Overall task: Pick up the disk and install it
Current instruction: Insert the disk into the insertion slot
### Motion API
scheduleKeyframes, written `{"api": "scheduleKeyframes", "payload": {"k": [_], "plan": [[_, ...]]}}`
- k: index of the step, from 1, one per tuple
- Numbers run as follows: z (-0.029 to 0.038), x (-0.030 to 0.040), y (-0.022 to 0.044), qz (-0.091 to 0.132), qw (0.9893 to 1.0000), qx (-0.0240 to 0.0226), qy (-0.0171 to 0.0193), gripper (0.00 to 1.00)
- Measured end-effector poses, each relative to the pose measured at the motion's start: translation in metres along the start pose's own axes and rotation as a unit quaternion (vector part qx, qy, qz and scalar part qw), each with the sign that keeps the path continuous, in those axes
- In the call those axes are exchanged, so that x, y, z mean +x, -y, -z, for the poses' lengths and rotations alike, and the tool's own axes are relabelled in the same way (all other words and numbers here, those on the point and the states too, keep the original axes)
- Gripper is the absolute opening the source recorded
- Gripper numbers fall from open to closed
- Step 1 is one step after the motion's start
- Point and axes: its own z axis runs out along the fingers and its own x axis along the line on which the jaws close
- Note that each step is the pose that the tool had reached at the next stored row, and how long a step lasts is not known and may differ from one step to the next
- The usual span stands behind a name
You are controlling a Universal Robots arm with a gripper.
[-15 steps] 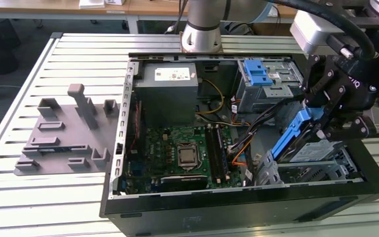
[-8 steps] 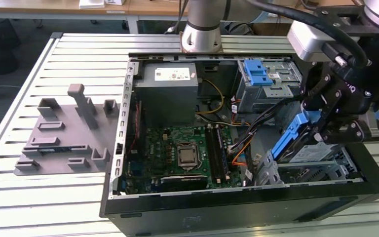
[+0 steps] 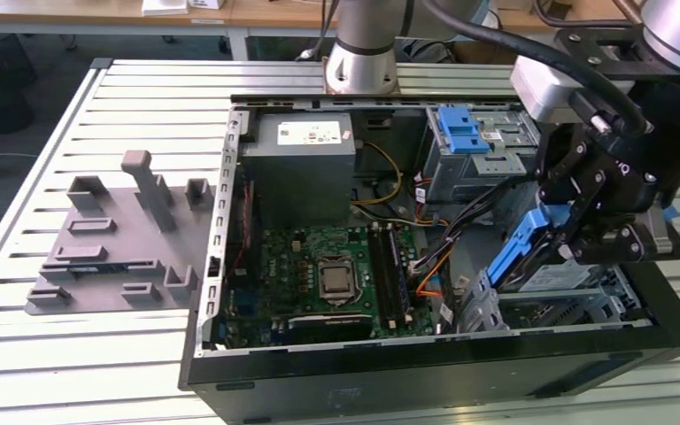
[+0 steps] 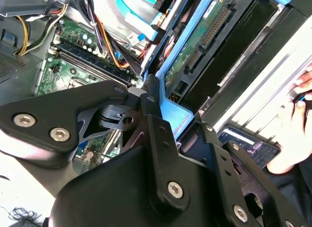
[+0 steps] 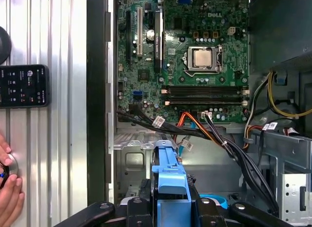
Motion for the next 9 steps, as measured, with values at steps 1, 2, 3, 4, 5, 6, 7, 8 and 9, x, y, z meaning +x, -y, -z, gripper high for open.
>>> {"api": "scheduleKeyframes", "payload": {"k": [1, 2, 3, 4, 5, 6, 7, 8, 9], "plan": [[-0.0007, 0.0, 0.0, 0.0, 1.0, 0.0, 0.0, 0.36], [-0.0014, 0.0, 0.0, 0.0, 1.0, 0.0, 0.0, 0.36], [-0.002, 0.0, 0.0, 0.0, 1.0, 0.0, 0.0, 0.36], [-0.0026, 0.0001, 0.0, 0.0, 1.0, 0.0, 0.0, 0.36], [-0.0032, 0.0001, 0.0, 0.0, 1.0, 0.0, -0.0001, 0.36], [-0.0037, 0.0001, 0.0, 0.0, 1.0, 0.0, 0.0, 0.36], [-0.0043, 0.0001, 0.0, 0.0, 1.0, 0.0, 0.0, 0.36], [-0.0048, 0.0001, 0.0, 0.0, 1.0, 0.0, 0.0, 0.36], [-0.0053, 0.0001, 0.0, 0.0, 1.0, 0.0, 0.0, 0.36]]}}
